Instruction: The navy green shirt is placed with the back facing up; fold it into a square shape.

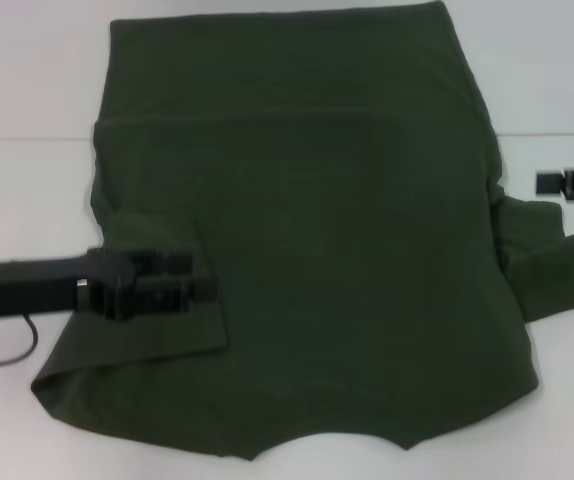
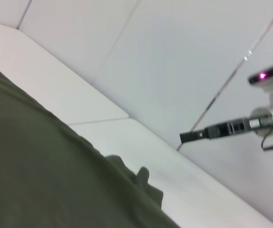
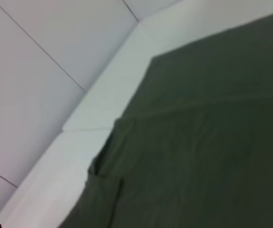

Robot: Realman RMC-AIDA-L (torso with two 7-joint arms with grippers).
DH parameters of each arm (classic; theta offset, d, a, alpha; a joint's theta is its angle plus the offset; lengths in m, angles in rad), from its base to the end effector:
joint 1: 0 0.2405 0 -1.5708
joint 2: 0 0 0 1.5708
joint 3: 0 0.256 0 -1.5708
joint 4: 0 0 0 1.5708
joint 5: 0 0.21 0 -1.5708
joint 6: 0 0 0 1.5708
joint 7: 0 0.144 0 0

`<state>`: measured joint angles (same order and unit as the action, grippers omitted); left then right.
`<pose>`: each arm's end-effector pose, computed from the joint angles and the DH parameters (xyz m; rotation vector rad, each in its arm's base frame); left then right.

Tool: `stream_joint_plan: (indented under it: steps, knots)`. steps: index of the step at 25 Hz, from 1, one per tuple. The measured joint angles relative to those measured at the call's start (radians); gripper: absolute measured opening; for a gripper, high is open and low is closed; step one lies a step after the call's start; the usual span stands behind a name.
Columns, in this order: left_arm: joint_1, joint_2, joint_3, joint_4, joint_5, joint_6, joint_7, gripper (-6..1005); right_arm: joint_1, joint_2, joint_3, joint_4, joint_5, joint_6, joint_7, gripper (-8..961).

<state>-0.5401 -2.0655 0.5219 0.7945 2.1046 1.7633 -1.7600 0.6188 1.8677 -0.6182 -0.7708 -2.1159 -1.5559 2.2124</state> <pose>-0.2572 0.3236 0.0414 -2.6955 -1.0287 -0.7991 0.2699 0.3824 0.1111 -2.3630 1.4244 0.5881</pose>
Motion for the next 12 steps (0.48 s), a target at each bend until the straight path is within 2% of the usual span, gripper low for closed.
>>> stream_joint_plan:
  steps: [3, 7, 12]
  knots:
    - [0.032, -0.026, -0.002, -0.002, -0.005, -0.042, 0.021, 607, 0.0, -0.009, 0.007, -0.019, -0.097, 0.001, 0.079, 944]
    - [0.039, -0.03, -0.021, -0.01, -0.012, -0.081, -0.05, 765, 0.002, -0.013, 0.009, -0.082, -0.265, 0.013, 0.238, 944]
    - [0.032, -0.031, -0.023, -0.008, -0.039, -0.086, -0.091, 765, 0.016, -0.012, 0.014, -0.112, -0.386, 0.062, 0.302, 945]
